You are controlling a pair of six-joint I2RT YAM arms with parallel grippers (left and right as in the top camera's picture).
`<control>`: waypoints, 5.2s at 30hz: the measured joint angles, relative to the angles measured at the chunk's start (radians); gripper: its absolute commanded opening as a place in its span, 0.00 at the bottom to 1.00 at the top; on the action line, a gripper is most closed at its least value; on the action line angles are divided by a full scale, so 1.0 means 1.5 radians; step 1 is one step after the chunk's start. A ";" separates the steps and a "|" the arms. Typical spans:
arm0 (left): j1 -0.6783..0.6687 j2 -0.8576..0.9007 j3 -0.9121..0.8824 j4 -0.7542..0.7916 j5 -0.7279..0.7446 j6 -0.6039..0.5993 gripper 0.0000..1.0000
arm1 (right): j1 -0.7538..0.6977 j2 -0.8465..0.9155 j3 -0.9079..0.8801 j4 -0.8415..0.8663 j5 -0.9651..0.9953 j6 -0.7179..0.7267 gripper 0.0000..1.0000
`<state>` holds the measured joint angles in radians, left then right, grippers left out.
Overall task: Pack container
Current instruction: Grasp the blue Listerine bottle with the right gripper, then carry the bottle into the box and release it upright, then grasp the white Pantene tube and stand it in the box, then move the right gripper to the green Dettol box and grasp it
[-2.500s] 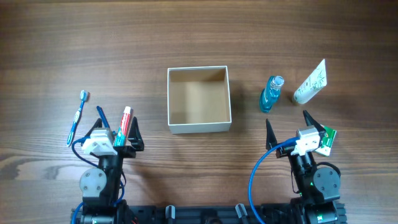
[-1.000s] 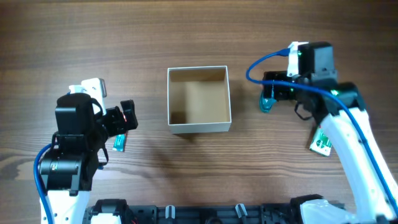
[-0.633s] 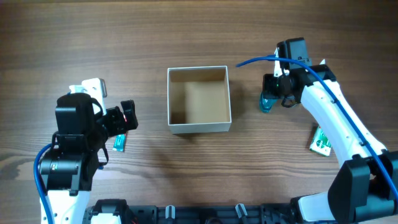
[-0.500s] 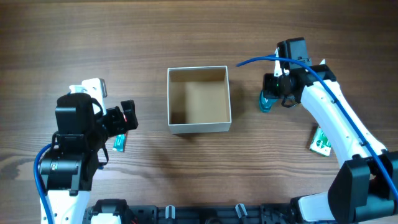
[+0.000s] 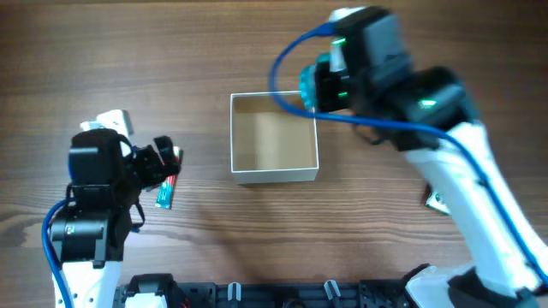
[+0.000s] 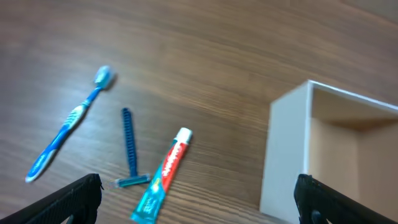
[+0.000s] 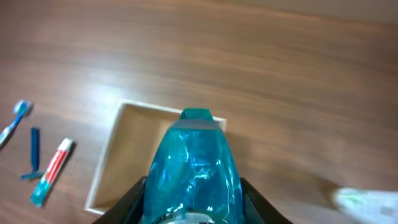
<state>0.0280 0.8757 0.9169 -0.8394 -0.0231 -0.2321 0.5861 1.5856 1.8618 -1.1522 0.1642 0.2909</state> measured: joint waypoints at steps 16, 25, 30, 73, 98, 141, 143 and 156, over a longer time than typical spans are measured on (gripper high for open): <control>0.062 0.010 0.002 -0.022 -0.012 -0.012 1.00 | 0.101 0.321 -0.002 0.168 0.043 0.096 0.10; 0.062 0.010 0.002 -0.023 -0.012 -0.012 1.00 | 0.101 0.328 -0.001 0.166 0.033 0.102 0.73; 0.062 0.010 0.002 -0.025 -0.012 -0.012 1.00 | 0.101 0.328 -0.001 0.156 0.031 0.097 0.75; 0.062 0.010 0.003 -0.030 -0.017 -0.012 1.00 | -0.540 0.052 -0.311 0.095 -0.129 -0.179 0.04; 0.062 0.010 0.003 -0.031 -0.017 -0.012 1.00 | -0.005 0.238 0.052 -0.011 0.013 0.034 0.04; 0.062 0.011 0.005 -0.031 -0.017 -0.012 1.00 | -0.533 -0.362 -0.586 -0.005 -0.062 0.256 1.00; 0.062 0.011 0.005 -0.031 -0.017 -0.012 1.00 | -0.662 -0.312 -0.609 0.032 -0.071 0.199 1.00; 0.062 0.011 0.005 -0.031 -0.017 -0.014 1.00 | -0.766 -0.008 -0.612 0.135 -0.117 -0.024 1.00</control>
<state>0.1211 0.8921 0.9249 -0.8864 -0.0486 -0.2539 -0.5625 1.5738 0.9443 -0.9504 -0.0113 0.2546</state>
